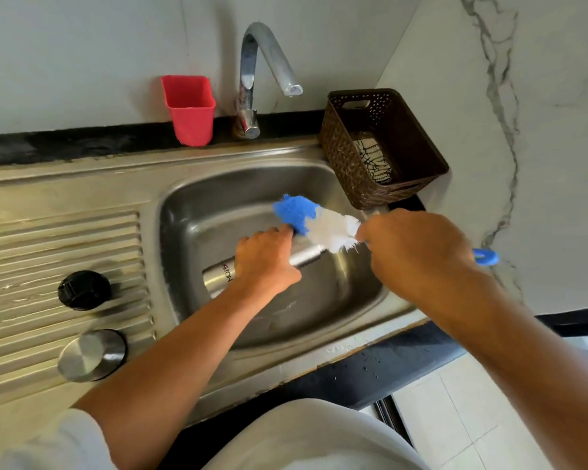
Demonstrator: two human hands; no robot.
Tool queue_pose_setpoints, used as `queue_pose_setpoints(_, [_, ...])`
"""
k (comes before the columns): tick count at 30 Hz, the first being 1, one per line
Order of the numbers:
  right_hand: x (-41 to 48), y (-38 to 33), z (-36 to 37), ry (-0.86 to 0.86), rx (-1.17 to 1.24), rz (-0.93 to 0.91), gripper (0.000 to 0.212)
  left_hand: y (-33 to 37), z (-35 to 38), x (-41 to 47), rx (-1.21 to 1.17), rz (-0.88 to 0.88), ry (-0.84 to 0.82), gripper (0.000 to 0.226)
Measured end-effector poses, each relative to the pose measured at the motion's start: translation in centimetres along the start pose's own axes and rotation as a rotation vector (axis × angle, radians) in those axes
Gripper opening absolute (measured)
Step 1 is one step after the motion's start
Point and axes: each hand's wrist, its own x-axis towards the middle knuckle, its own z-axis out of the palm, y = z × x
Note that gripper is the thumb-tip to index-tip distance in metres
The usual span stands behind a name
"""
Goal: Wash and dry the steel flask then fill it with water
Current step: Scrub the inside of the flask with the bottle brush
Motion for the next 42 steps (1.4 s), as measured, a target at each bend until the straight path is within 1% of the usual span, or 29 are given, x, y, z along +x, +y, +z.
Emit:
queue_pose_setpoints(2, [1.6, -0.9, 0.3, 0.019, 0.004, 0.003, 0.026, 1.7, 0.3, -0.4, 0.028, 0.090, 0.028, 0.055])
queue_pose_setpoints(3, [2.3, -1.1, 0.4, 0.024, 0.022, 0.001, 0.027, 2.2, 0.4, -0.5, 0.033, 0.107, 0.030, 0.056])
queue_pose_setpoints(4, [2.6, -0.9, 0.3, 0.014, 0.041, 0.000, 0.028, 2.1, 0.5, -0.3, 0.031, 0.087, 0.021, 0.058])
queue_pose_setpoints(6, [1.9, 0.0, 0.0, 0.004, 0.050, -0.012, 0.031, 0.7, 0.4, 0.1, -0.024, -0.023, -0.010, 0.062])
queue_pose_setpoints(8, [0.4, 0.6, -0.2, 0.025, 0.017, -0.044, 0.032, -0.8, 0.1, 0.4, -0.067, -0.104, -0.019, 0.060])
queue_pose_setpoints(9, [0.1, 0.3, -0.2, 0.035, -0.002, -0.049, 0.031, -0.8, 0.0, 0.5, -0.057, -0.090, 0.001, 0.059])
queue_pose_setpoints(12, [1.6, -0.8, 0.3, 0.054, 0.019, -0.017, 0.026, 1.4, 0.0, 0.0, 0.017, 0.057, 0.053, 0.062])
queue_pose_setpoints(13, [2.1, -1.0, 0.3, 0.048, 0.036, -0.006, 0.025, 1.9, 0.2, -0.1, 0.036, 0.083, 0.061, 0.063])
queue_pose_setpoints(14, [2.4, -0.8, 0.3, 0.030, 0.049, -0.002, 0.026, 1.8, 0.3, -0.1, 0.044, 0.076, 0.053, 0.063])
queue_pose_setpoints(16, [1.6, 0.0, -0.1, 0.003, 0.043, -0.017, 0.029, 0.1, 0.2, 0.2, -0.005, -0.011, 0.015, 0.062])
queue_pose_setpoints(18, [0.1, 0.4, -0.3, 0.002, 0.011, -0.042, 0.031, -1.6, -0.1, 0.5, -0.064, -0.100, 0.000, 0.060])
queue_pose_setpoints(19, [-0.3, 0.1, -0.3, 0.012, 0.003, -0.043, 0.031, -1.7, -0.3, 0.5, -0.076, -0.105, 0.010, 0.059])
queue_pose_setpoints(23, [1.8, -1.3, 0.2, 0.042, 0.065, 0.007, 0.028, 1.2, 0.1, -0.3, -0.027, 0.039, 0.065, 0.063])
queue_pose_setpoints(25, [1.8, -0.9, -0.4, 0.018, 0.091, 0.024, 0.028, 0.8, 0.2, -0.3, -0.015, 0.025, 0.075, 0.062])
queue_pose_setpoints(28, [-0.1, -0.1, -1.2, 0.022, 0.062, -0.020, 0.033, -1.5, -0.4, 0.2, -0.089, -0.070, 0.072, 0.061])
queue_pose_setpoints(29, [-0.3, -0.2, -1.1, 0.035, 0.055, -0.028, 0.034, -1.6, -0.6, 0.3, -0.097, -0.070, 0.086, 0.060])
queue_pose_setpoints(31, [0.5, -0.4, -0.4, 0.056, 0.084, -0.004, 0.032, -0.5, -0.7, 0.0, -0.081, 0.015, 0.137, 0.062])
queue_pose_setpoints(33, [3.0, 0.7, 0.6, 0.039, 0.224, 0.042, 0.032, 0.7, -0.1, -0.7, -0.067, 0.118, 0.171, 0.066])
queue_pose_setpoints(35, [5.2, 3.3, 1.4, -0.056, 0.497, 0.062, 0.031, 0.7, 0.1, -1.3, -0.103, 0.158, 0.171, 0.068])
queue_pose_setpoints(37, [6.4, 6.1, 1.9, -0.241, 0.825, 0.103, 0.032, -0.1, -0.3, -1.4, -0.193, 0.135, 0.171, 0.069])
queue_pose_setpoints(39, [6.5, 7.9, 2.8, -0.394, 1.094, 0.142, 0.026, -0.7, -1.2, -1.4, -0.321, 0.073, 0.136, 0.072])
queue_pose_setpoints(40, [6.1, 8.2, 3.1, -0.423, 1.205, 0.140, 0.025, -1.0, -1.6, -1.2, -0.388, 0.051, 0.115, 0.073])
queue_pose_setpoints(42, [5.1, 7.8, 3.8, -0.419, 1.370, 0.159, 0.025, -1.7, -2.2, -0.7, -0.509, 0.008, 0.086, 0.073])
